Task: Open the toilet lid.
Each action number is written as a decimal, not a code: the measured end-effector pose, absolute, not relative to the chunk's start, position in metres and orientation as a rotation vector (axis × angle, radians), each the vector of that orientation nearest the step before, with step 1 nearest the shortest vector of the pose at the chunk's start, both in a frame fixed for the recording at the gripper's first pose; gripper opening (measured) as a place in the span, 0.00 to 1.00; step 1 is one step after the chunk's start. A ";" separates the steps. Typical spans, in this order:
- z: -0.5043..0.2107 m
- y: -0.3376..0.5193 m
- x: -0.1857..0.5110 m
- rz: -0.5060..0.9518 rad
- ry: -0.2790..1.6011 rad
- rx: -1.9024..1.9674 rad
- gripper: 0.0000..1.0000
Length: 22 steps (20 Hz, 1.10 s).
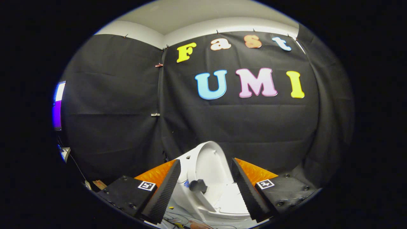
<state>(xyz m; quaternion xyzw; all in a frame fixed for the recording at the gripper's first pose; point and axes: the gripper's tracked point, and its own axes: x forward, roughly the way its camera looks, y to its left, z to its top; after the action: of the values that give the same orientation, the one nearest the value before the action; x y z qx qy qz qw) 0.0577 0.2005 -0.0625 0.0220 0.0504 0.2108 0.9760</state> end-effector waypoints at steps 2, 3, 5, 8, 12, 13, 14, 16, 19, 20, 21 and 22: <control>-0.038 0.174 0.047 0.359 0.069 0.031 0.99; -0.028 0.164 0.040 0.337 0.061 0.029 0.99; -0.011 0.149 0.024 0.304 0.050 0.022 0.99; 0.018 0.123 0.003 0.258 0.005 0.012 0.99; 0.039 0.101 -0.016 0.216 -0.048 0.010 0.99; 0.043 0.095 -0.018 0.205 -0.055 0.004 0.99; 0.044 0.092 -0.019 0.194 -0.059 -0.001 0.99; 0.045 0.087 -0.022 0.184 -0.061 -0.005 0.99; 0.048 0.081 -0.026 0.176 -0.071 -0.012 0.99; 0.048 0.079 -0.027 0.175 -0.072 -0.013 0.99; 0.049 0.078 -0.028 0.171 -0.074 -0.014 0.99; 0.050 0.075 -0.028 0.166 -0.077 -0.014 0.99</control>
<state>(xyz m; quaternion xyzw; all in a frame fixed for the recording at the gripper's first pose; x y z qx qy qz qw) -0.0284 0.0748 0.0499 -0.0070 -0.0385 0.0828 0.9958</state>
